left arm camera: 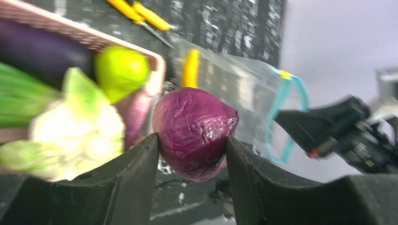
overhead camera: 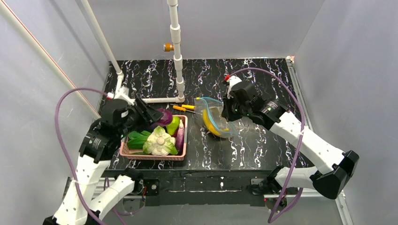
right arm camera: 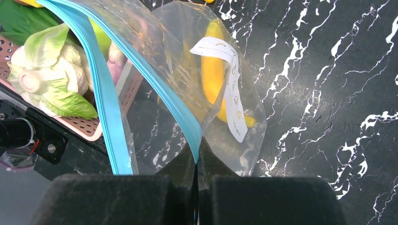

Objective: Place the food in the zip-top bag and seal the zipper
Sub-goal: Pick up the fake vegetable from the bin, then place the fake vegetable in the zipper food storage bag.

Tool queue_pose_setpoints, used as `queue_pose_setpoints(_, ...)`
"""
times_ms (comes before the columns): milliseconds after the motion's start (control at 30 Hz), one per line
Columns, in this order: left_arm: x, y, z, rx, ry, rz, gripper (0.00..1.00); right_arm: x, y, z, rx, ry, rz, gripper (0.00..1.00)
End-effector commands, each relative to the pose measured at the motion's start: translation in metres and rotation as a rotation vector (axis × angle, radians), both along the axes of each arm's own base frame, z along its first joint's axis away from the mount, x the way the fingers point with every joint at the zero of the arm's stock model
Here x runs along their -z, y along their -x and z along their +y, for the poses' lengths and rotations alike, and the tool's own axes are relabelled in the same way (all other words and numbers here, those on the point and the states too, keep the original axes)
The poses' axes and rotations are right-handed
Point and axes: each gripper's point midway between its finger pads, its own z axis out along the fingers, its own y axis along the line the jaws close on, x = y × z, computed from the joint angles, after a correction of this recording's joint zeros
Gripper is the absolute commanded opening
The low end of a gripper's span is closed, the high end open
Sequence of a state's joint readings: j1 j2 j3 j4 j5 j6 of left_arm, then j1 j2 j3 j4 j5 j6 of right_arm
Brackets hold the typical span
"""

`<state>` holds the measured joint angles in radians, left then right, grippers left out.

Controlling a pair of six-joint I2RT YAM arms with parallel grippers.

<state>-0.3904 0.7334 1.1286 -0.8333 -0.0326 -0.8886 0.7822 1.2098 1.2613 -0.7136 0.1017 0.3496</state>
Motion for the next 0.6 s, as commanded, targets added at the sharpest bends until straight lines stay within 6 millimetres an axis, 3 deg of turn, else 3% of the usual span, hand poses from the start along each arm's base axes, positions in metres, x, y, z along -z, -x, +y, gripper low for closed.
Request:
queue_pose_setpoints(0, -0.042, -0.001, -0.070, 0.362, 0.196, -0.049, 0.00, -0.028, -0.006, 0.011, -0.018, -0.003, -0.065, 0.01)
queue_pose_setpoints(133, -0.073, -0.002, -0.114, 0.532, 0.327, -0.147, 0.00, -0.036, -0.003, 0.023, -0.042, -0.005, -0.074, 0.01)
queue_pose_setpoints(267, -0.089, 0.007, -0.148, 0.624, 0.305, -0.254, 0.00, -0.043, 0.004, 0.038, -0.088, -0.052, -0.050, 0.01)
queue_pose_setpoints(400, -0.079, 0.005, -0.160, 0.653, 0.262, -0.253, 0.00, -0.050, 0.014, 0.048, -0.129, -0.113, -0.024, 0.01)
queue_pose_setpoints(567, -0.045, -0.005, -0.170, 0.655, 0.215, -0.182, 0.00, -0.051, 0.018, 0.051, -0.143, -0.131, -0.012, 0.01)
